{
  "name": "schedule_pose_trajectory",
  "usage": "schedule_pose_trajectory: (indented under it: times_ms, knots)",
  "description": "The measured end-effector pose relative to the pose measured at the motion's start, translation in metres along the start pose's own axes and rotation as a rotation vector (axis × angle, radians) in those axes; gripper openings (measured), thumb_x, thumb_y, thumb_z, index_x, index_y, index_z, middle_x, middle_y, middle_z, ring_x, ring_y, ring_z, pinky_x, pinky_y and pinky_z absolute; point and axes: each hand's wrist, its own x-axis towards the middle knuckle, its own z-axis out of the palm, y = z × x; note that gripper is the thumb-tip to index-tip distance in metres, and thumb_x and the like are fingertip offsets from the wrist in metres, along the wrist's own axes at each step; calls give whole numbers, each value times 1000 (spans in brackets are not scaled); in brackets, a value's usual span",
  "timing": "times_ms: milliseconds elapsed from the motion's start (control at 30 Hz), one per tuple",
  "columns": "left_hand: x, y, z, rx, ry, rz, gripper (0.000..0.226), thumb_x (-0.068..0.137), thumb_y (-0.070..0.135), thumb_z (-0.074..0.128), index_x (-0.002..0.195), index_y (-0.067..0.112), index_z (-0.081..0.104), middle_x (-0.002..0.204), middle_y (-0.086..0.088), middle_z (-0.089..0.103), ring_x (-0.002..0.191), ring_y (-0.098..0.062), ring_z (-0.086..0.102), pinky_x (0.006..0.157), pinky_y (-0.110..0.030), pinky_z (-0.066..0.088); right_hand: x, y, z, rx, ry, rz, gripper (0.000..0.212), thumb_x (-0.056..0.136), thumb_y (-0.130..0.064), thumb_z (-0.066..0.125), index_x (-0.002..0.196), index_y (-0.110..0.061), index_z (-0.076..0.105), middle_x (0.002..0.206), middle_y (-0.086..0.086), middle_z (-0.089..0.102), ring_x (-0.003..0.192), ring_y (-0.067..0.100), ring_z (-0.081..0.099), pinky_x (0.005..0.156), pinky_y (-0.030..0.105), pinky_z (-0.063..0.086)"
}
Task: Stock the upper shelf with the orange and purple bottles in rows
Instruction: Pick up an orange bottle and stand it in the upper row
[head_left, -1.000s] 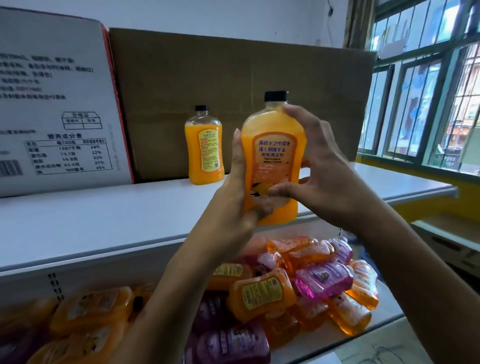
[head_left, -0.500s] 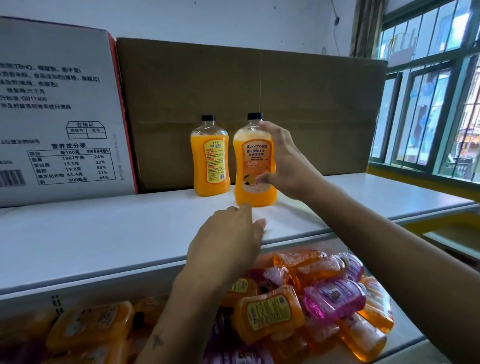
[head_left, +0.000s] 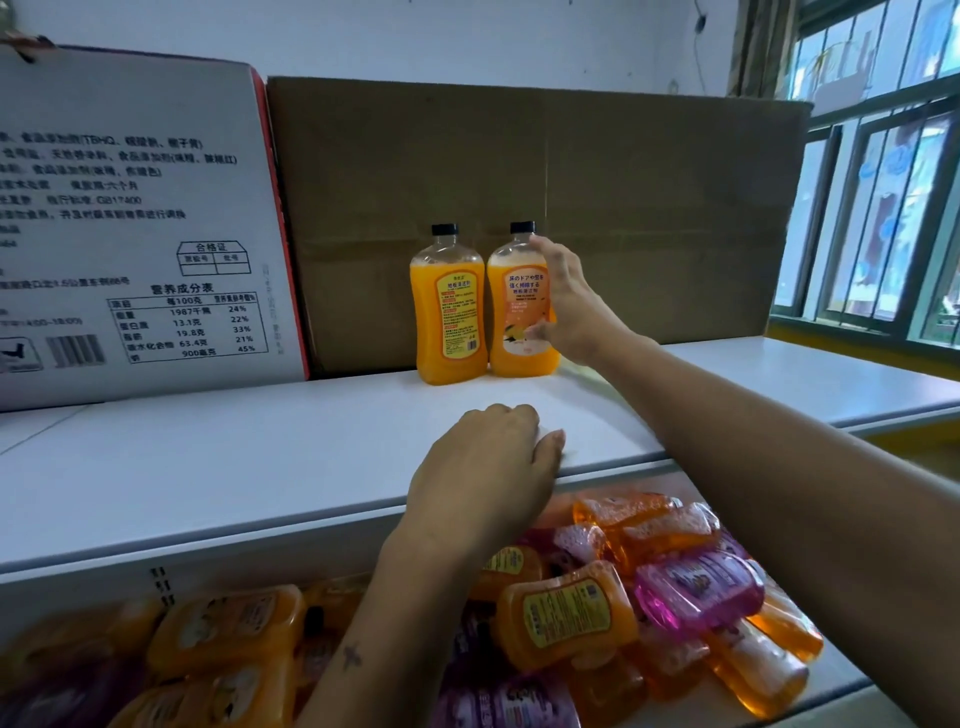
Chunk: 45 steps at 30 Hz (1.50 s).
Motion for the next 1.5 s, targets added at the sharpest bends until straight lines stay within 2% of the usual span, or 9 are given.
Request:
schedule_pose_trajectory:
  times_ms: [200,400,533,733,900,1033,1133,1233,1500]
  knots:
    - [1,-2,2,-29,33,13,38,102,45,38,122,21,60,124,-2,62,114,-19,51,88,-38,45,-4,0,-2,-103,8,13,112,80,-2,78,153,-41,4,163,1,9,125,30,52,94,40,55]
    - [-10,-4,-3,-125,303,129,35,101,35,47,130,20,59,143,-1,51,141,-20,31,116,-40,27,-19,-18,-14,-162,-177,122,118,84,-18,78,155,-39,-14,166,12,-14,142,38,37,106,43,41]
    - [-38,-1,-3,-451,489,206,26,100,19,53,124,15,63,133,-1,59,129,-13,47,107,-25,36,-64,-45,-30,-68,-179,92,92,88,-30,73,158,-26,13,160,7,20,141,21,34,105,29,32]
    - [-94,-3,36,-577,527,254,31,95,15,54,126,15,59,131,0,57,129,-13,50,107,-25,39,-184,-74,-49,129,116,-105,49,97,-29,62,143,-28,44,145,-10,46,130,-1,44,100,13,42]
    - [-128,-26,81,-567,461,77,28,94,10,57,121,11,62,124,-1,58,122,-16,52,103,-36,43,-270,-82,-14,327,225,-221,35,96,-19,57,130,-27,54,132,-4,58,126,19,56,101,34,48]
    - [-154,-57,108,-570,381,-130,31,96,10,58,127,16,59,127,4,57,124,-12,50,104,-34,42,-300,-80,51,457,97,-93,32,94,-25,58,124,-35,56,126,-12,59,121,18,59,101,43,49]
    - [-180,-85,116,-527,384,-277,32,97,10,59,128,18,59,128,6,57,125,-12,50,104,-31,41,-310,-86,100,440,-30,-26,36,89,-24,61,119,-40,53,122,-29,54,117,-5,53,100,14,39]
    - [-207,-110,118,-473,396,-418,29,100,17,57,127,26,58,126,14,55,124,-8,50,102,-24,41,-317,-96,145,505,-202,45,41,85,-19,63,116,-44,52,120,-25,55,114,-7,52,94,5,35]
    - [-260,-172,116,-352,412,-709,40,96,22,59,131,37,47,129,16,47,117,6,42,92,-8,37,-301,-123,244,532,-578,16,46,91,-31,69,134,-29,52,137,-10,47,123,-2,41,93,16,35]
